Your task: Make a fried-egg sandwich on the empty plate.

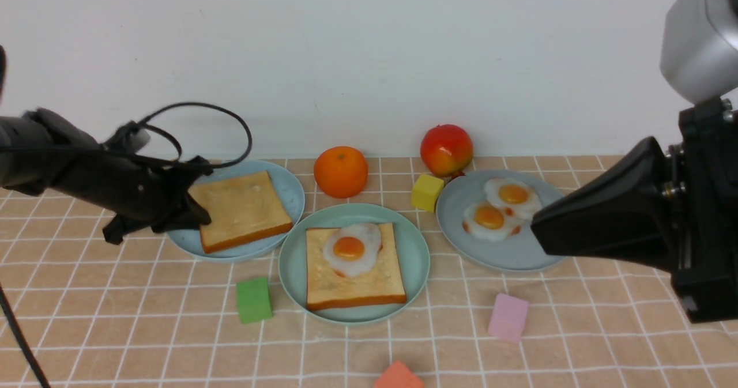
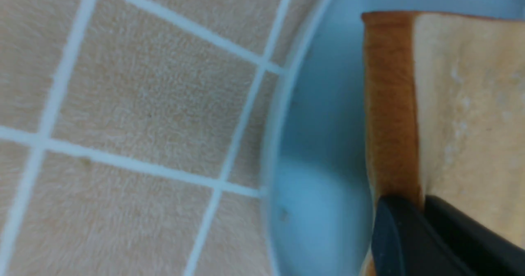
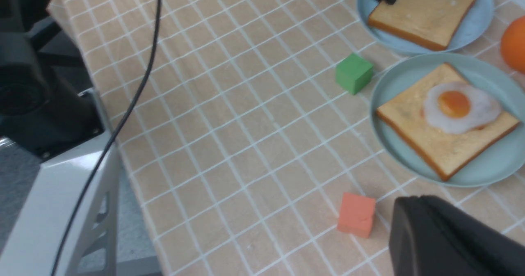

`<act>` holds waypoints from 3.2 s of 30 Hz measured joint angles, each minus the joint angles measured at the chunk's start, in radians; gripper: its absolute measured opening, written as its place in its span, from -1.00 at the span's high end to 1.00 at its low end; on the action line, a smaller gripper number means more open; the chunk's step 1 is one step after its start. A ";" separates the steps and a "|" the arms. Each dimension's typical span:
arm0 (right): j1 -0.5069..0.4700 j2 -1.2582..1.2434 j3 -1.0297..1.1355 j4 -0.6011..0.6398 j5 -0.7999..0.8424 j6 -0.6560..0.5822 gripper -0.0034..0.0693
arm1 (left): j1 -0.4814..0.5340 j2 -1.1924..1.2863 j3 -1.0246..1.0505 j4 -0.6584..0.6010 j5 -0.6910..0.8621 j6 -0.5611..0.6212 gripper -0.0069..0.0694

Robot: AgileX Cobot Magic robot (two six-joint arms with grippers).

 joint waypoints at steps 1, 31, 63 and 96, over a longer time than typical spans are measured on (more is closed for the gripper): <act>0.000 0.000 0.000 0.003 0.003 0.000 0.90 | 0.004 -0.018 0.000 0.007 0.005 0.001 0.80; 0.000 0.000 0.000 0.006 0.015 -0.001 0.79 | -0.264 -0.040 0.129 -0.283 0.071 0.269 0.53; 0.000 -0.620 0.606 0.029 -0.474 0.078 0.69 | -0.264 -1.193 0.338 0.167 0.553 -0.027 0.62; 0.000 -0.716 0.728 0.061 -0.587 0.078 0.59 | -0.264 -1.823 0.540 0.611 0.619 -0.128 0.85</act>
